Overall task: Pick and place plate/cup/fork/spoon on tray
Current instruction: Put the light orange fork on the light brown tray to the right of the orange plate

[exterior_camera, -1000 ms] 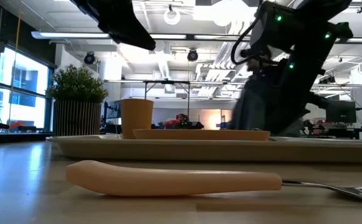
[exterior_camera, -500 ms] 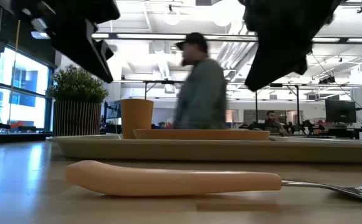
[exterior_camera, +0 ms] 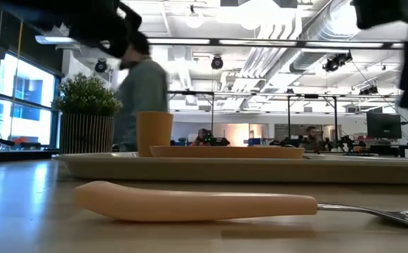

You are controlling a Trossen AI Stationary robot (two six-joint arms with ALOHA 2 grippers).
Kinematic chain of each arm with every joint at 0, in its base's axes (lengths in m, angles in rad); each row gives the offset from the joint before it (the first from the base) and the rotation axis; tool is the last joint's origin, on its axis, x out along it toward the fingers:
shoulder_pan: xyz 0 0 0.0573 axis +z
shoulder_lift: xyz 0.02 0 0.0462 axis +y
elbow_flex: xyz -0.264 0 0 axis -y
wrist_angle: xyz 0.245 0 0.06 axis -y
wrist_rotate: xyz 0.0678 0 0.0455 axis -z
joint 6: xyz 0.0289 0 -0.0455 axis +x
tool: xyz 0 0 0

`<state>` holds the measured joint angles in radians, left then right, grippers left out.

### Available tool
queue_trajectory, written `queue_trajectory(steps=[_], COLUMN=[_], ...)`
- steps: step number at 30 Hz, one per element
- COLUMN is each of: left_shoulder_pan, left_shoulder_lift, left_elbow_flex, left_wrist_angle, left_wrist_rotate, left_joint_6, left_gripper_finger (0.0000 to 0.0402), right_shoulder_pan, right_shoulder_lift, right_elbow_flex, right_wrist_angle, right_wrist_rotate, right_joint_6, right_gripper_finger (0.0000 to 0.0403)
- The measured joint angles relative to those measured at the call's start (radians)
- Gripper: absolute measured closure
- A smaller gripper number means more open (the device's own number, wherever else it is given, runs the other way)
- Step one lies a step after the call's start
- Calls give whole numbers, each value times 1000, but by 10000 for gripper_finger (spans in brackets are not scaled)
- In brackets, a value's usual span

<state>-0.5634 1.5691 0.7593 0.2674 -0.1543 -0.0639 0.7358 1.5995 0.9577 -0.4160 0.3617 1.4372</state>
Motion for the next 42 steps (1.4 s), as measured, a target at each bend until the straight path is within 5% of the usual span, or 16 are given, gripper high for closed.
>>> queue_trajectory(steps=[10, 23, 31, 42], left_shoulder_pan=[8, 50, 44, 48], left_shoulder_lift=[175, 171, 172, 172], left_elbow_flex=[48, 55, 55, 54], left_wrist_angle=[-2, -14, -25, -38], left_wrist_rotate=[-1, 78, 83, 60], left_joint_6=[42, 8, -4, -13], left_gripper_finger=[307, 307, 307, 307], right_shoulder_pan=[35, 27, 22, 17], right_shoulder_lift=[216, 226, 285, 297], right_elbow_flex=[3, 0, 4, 2], right_wrist_angle=[163, 384, 396, 414], right_wrist_rotate=[-112, -87, -83, -84], right_joint_6=[159, 102, 163, 76], right_gripper_finger=[156, 144, 183, 316])
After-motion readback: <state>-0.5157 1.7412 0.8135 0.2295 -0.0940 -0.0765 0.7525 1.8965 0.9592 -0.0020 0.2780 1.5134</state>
